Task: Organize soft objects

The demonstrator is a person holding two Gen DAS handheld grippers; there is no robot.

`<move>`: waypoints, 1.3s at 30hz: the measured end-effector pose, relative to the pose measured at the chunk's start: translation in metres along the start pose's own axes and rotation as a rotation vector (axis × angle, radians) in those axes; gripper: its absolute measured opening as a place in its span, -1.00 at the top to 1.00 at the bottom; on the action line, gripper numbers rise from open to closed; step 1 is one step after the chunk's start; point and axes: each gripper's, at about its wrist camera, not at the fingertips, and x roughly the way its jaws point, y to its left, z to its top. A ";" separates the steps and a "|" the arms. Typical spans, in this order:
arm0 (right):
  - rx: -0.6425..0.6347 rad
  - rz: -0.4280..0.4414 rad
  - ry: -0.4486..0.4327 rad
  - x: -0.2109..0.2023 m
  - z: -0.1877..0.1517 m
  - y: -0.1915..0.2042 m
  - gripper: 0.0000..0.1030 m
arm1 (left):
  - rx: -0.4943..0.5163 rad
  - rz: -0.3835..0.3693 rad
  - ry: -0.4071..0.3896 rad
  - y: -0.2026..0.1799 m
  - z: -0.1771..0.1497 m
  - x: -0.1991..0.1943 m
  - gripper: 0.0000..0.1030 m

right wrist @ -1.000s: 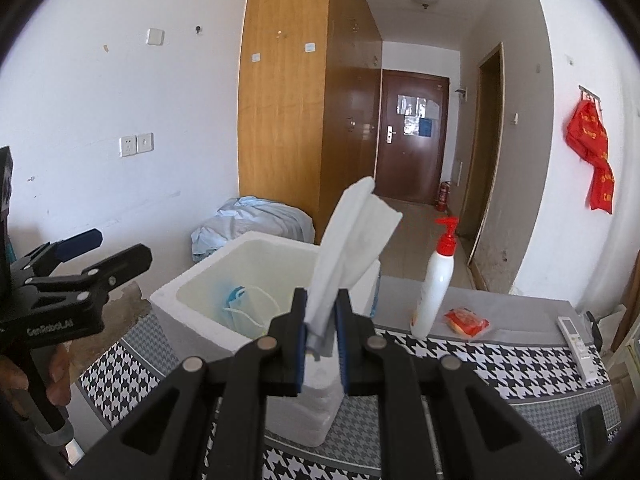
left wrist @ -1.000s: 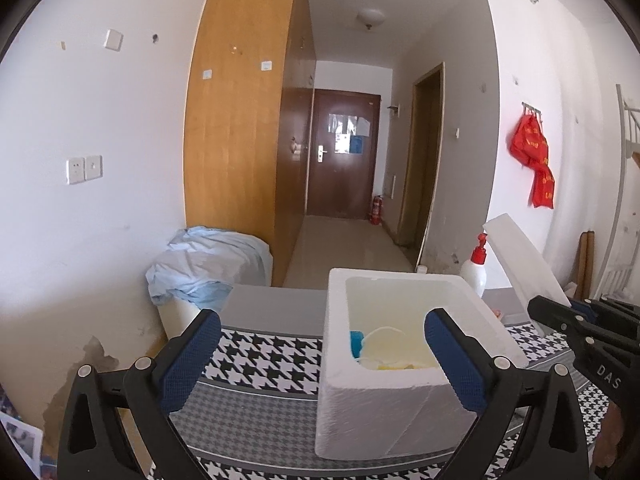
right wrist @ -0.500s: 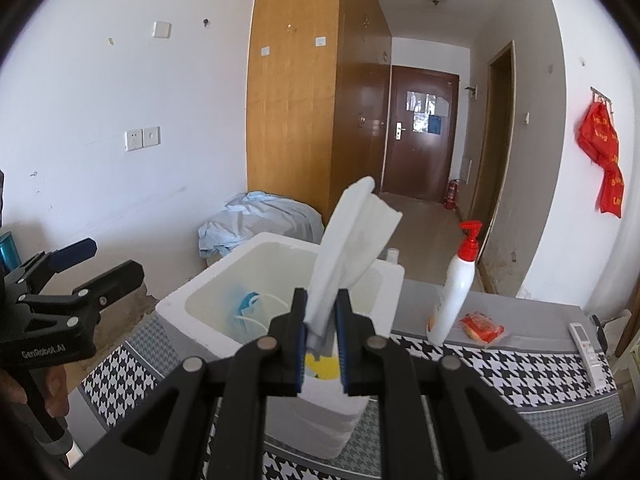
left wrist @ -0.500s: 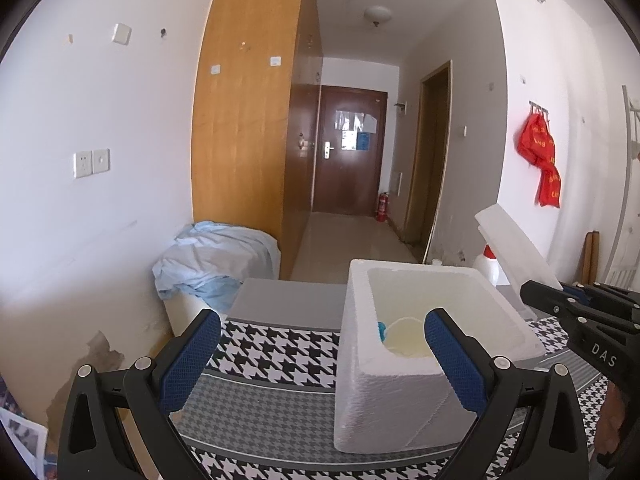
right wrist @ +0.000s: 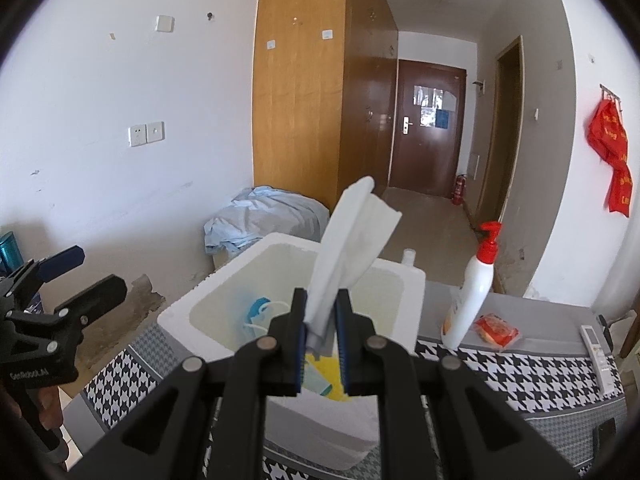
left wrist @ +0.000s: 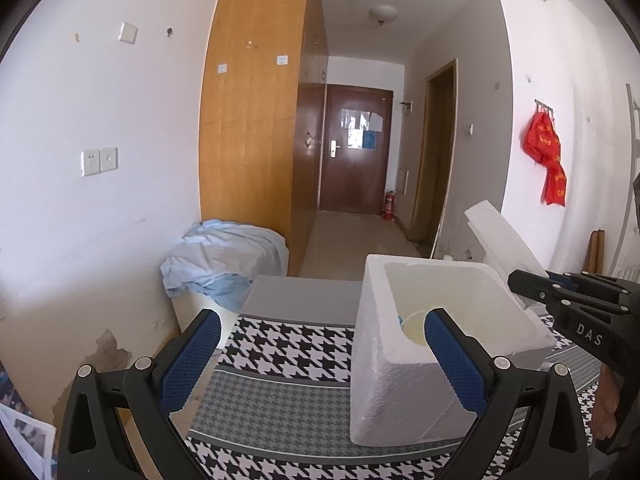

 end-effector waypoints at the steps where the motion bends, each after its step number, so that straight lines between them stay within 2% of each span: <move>1: -0.001 0.001 0.004 0.001 0.000 0.001 0.68 | -0.003 0.002 0.000 0.001 -0.001 -0.001 -0.98; 5: -0.002 0.001 0.021 0.010 0.000 0.001 0.66 | -0.010 0.010 0.004 0.004 -0.002 -0.001 -0.98; 7: -0.004 0.002 0.029 0.013 0.000 0.001 0.49 | -0.014 0.012 0.007 0.005 -0.004 -0.001 -0.98; 9: 0.004 0.012 0.034 0.015 0.000 0.000 0.17 | -0.016 0.013 0.011 0.006 -0.006 -0.001 -0.98; 12: 0.010 0.009 0.027 0.015 0.000 0.000 -0.14 | -0.015 0.017 0.012 0.006 -0.009 -0.003 -0.98; 14: 0.012 0.011 0.025 0.014 0.000 0.000 -0.17 | -0.020 0.021 0.014 0.007 -0.009 -0.003 -0.98; 18: 0.010 0.021 0.011 0.009 0.000 0.002 -0.39 | -0.034 0.025 0.011 0.012 -0.010 -0.004 -0.98; 26: 0.015 0.027 -0.011 -0.001 -0.003 -0.001 -0.41 | -0.034 0.023 0.027 0.010 -0.013 -0.006 -0.98; 35: 0.042 -0.006 -0.045 -0.023 -0.014 -0.007 -0.68 | -0.011 -0.009 0.033 0.003 -0.012 -0.013 -0.98; 39: 0.057 -0.016 -0.057 -0.034 -0.022 -0.010 -0.70 | -0.004 -0.027 0.027 -0.005 -0.013 -0.019 -0.98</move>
